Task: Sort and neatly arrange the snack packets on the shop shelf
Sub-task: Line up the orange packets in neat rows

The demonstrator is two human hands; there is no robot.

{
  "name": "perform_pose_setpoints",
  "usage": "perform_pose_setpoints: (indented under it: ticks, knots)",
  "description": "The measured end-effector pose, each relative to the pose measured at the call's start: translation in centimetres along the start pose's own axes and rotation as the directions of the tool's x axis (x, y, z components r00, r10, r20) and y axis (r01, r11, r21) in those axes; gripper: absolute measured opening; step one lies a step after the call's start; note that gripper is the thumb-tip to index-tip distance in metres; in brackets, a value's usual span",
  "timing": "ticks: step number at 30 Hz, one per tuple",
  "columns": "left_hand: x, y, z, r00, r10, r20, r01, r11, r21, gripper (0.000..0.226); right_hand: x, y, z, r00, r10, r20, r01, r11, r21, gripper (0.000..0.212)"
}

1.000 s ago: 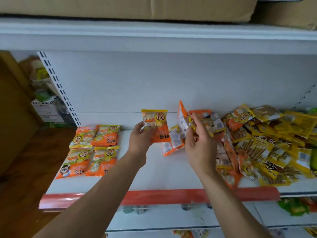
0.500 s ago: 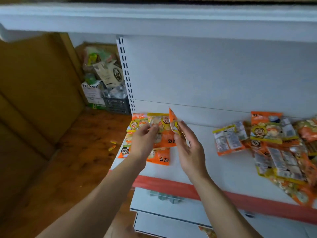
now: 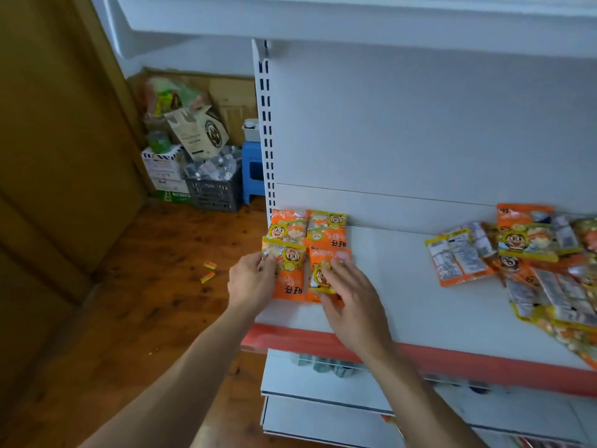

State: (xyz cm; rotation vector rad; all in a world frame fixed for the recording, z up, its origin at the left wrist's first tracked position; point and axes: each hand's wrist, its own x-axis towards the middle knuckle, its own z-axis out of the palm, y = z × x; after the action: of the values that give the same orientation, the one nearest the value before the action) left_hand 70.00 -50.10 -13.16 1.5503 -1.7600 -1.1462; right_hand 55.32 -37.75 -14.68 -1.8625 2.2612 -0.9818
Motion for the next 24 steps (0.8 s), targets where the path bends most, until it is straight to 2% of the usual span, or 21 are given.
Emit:
perform_pose_setpoints:
  ticks: [3,5,7,9,11,16,24]
  knots:
    - [0.5,-0.6,0.2,0.999,0.054,0.01,-0.055,0.99,0.13,0.055,0.2,-0.4,0.3,0.997,0.008,-0.075,-0.013,0.997,-0.077,0.039]
    - [0.3,-1.2,-0.1,0.977,0.213,0.002,-0.21,0.961,0.182,0.059,0.7,-0.7,0.3,0.989,0.002,-0.15,-0.014,0.997,-0.081,0.032]
    - [0.3,-1.6,-0.6,0.899,0.435,0.044,-0.432,0.868,0.245,0.056,1.4,-0.9,0.4,0.991,0.006,-0.136,-0.018,0.996,-0.086,0.032]
    - [0.6,-1.9,-1.0,0.817,0.557,0.151,-0.574,0.756,0.315,0.053,1.9,-0.8,0.7,0.998,0.033,-0.054,-0.04,0.99,-0.135,0.036]
    - [1.1,-2.1,-1.1,0.791,0.556,0.256,-0.611,0.695,0.378,0.054,2.1,-0.8,1.1,0.997,0.076,0.03,-0.07,0.984,-0.162,0.04]
    - [2.1,-2.1,-0.5,0.782,0.49,0.385,-0.623,0.599,0.503,0.056,2.2,-0.9,1.5,0.997,0.065,0.04,-0.057,0.983,-0.173,0.051]
    - [2.2,-1.7,-0.6,0.791,0.449,0.415,-0.611,0.563,0.556,0.062,3.1,-1.5,1.3,0.981,0.161,0.11,-0.139,0.972,-0.187,0.057]
